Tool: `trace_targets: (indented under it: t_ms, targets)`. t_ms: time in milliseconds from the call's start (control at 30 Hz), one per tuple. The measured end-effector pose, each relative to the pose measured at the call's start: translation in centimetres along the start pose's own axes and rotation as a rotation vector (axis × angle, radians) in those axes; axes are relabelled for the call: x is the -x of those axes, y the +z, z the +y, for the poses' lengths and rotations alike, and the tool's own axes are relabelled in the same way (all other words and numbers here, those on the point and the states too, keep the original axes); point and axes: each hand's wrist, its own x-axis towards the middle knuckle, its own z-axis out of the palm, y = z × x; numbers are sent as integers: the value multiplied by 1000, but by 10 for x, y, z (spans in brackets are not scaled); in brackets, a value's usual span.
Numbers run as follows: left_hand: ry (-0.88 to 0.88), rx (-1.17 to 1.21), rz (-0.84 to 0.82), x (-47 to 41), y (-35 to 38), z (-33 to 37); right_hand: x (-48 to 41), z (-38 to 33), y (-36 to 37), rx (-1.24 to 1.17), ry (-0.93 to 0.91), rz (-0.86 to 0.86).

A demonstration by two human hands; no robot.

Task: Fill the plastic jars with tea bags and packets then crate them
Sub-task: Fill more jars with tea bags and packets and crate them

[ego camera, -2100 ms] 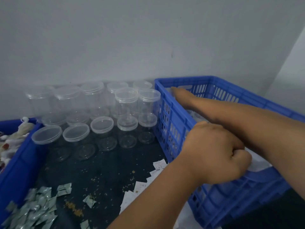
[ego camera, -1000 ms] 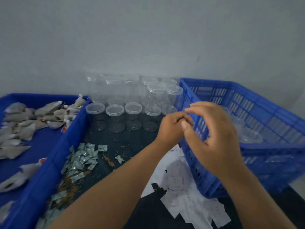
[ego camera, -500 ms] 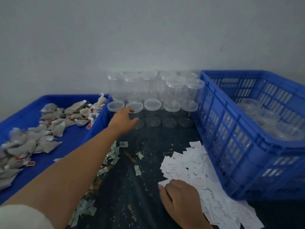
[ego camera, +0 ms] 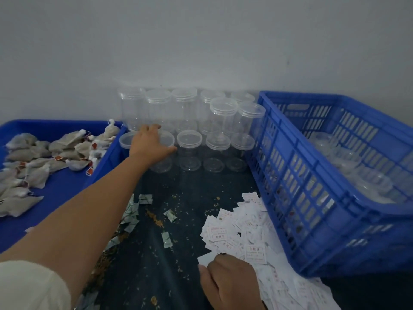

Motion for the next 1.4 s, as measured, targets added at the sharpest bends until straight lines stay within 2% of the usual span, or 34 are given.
trace_targets:
  t_ms: [133,267,433,533,633,767,833,933,1000,1067,1167,1233,1333,1400]
  targets:
    - [31,15,52,29,-48,13,2,0,0,-32,14,-4]
    - [77,19,55,97,-96,25,0,-2,0,-79,145,-35]
    - [208,68,-109,210,-104,31,-5,-11,-19,-288,160,58]
    - [276,95,-153,262,-93,36,-10,-40,-22,-446,204,-19]
    - [314,183,-139,302,-75,43,-13,-73,-16,-713,361,-82]
    - [485,231,-228,325,-67,33,-2,-76,-10,-1005,366,9]
    - [593,184,-262,321,-72,29,3,-75,-7,-1030,339,5]
    - [773,120,-210,312,-80,31,4,-77,1,-1101,351,-73]
    - [800,161,-203,308,-78,36,6,-75,4,-1106,347,-71]
    - [753,242,-157,310,-70,38,10,-71,4,-1071,364,-105]
    - [615,340,-83,316,-58,40,10,-68,2,-864,316,-25]
    - [436,377,27,323,-51,47,8,-71,2,-761,308,37]
    - [56,470,135,330,-39,67,6,-73,5,-568,373,45]
    - [-28,416,134,333,-34,79,8,-67,7,-546,425,16]
